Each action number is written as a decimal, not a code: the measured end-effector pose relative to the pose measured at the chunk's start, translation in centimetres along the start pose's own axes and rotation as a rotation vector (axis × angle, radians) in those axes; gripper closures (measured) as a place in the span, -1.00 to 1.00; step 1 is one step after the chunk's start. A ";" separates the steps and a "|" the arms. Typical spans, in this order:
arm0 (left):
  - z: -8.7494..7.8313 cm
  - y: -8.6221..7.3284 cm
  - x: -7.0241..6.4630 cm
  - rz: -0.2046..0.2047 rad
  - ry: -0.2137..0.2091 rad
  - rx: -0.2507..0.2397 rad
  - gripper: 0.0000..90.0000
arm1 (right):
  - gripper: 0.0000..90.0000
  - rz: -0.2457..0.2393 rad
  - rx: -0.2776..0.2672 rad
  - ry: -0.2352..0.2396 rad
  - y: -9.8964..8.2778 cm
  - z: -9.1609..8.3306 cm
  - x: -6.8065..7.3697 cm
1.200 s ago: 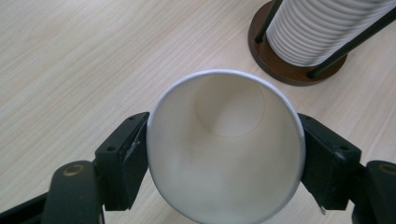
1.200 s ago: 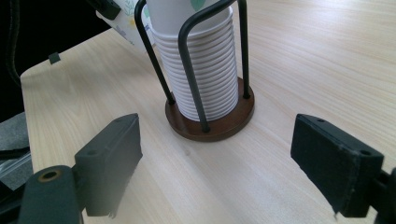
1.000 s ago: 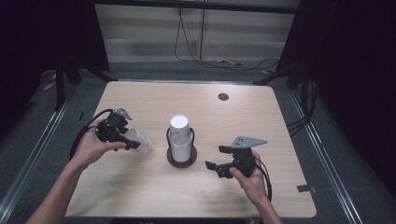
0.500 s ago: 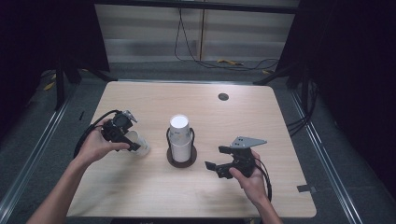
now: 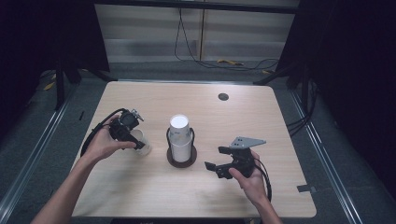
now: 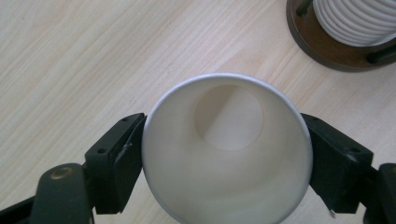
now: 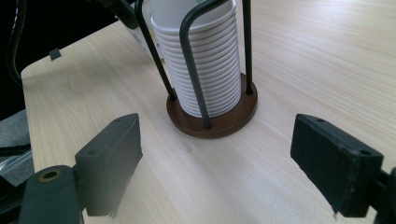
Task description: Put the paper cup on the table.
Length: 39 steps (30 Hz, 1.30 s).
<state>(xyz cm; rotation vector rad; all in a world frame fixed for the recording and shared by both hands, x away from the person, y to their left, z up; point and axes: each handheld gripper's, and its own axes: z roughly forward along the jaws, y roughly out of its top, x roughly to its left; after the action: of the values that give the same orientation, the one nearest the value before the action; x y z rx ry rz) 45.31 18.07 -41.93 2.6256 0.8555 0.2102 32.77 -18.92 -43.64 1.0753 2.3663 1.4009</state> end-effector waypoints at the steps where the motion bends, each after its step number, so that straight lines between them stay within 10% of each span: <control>1: 0.0 0.1 -0.1 -0.003 0.000 -0.001 -0.55 | -0.65 0.001 0.001 0.001 0.0 0.0 0.0; 31: -1.1 0.2 -1.0 0.003 0.010 -0.091 -0.59 | -0.65 0.005 0.006 0.001 -0.1 0.0 -0.1; 39: -2.3 -0.3 -1.0 -0.017 -0.005 -0.179 -0.61 | -0.64 0.006 0.007 -0.001 -0.1 0.0 -0.1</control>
<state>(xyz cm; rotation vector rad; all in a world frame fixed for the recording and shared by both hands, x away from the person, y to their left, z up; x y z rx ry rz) 43.78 18.38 -39.92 2.4511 0.8170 0.2635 32.82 -18.99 -43.77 1.0860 2.3706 1.3946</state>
